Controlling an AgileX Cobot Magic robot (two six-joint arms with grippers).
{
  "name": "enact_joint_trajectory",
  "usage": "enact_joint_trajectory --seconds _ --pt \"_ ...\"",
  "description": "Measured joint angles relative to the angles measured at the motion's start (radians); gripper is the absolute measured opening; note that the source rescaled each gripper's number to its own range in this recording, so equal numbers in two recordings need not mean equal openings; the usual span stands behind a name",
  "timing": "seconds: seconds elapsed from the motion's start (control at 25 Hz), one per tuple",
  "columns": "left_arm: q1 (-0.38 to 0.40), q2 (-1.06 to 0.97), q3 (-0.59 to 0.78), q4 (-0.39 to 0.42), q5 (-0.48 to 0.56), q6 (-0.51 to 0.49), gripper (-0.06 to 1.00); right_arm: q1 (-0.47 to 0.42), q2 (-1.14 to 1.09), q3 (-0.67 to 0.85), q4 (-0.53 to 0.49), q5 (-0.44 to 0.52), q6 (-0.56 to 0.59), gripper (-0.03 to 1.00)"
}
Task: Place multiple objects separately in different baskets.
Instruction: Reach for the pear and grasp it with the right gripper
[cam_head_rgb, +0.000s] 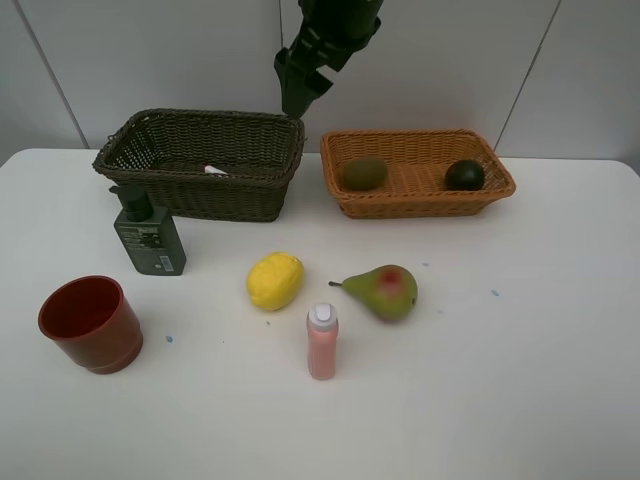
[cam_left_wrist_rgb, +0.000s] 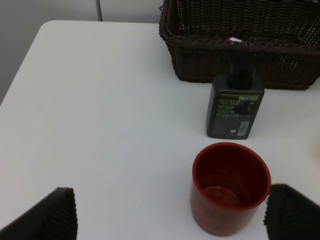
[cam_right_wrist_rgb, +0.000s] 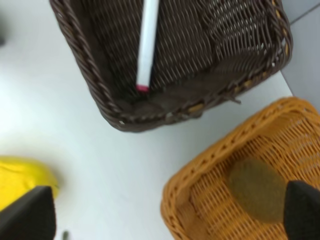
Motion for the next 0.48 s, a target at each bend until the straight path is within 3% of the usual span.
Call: enact_joint_trajectory --seconds 0.24,0.48 --pt "0.000 0.000 0.000 0.000 0.000 0.000 0.97 0.000 -0.035 0.023 0.002 -0.001 0.001 1.00" --pt "0.000 0.000 0.000 0.000 0.000 0.000 0.97 0.000 -0.136 0.197 -0.009 0.000 0.001 1.00"
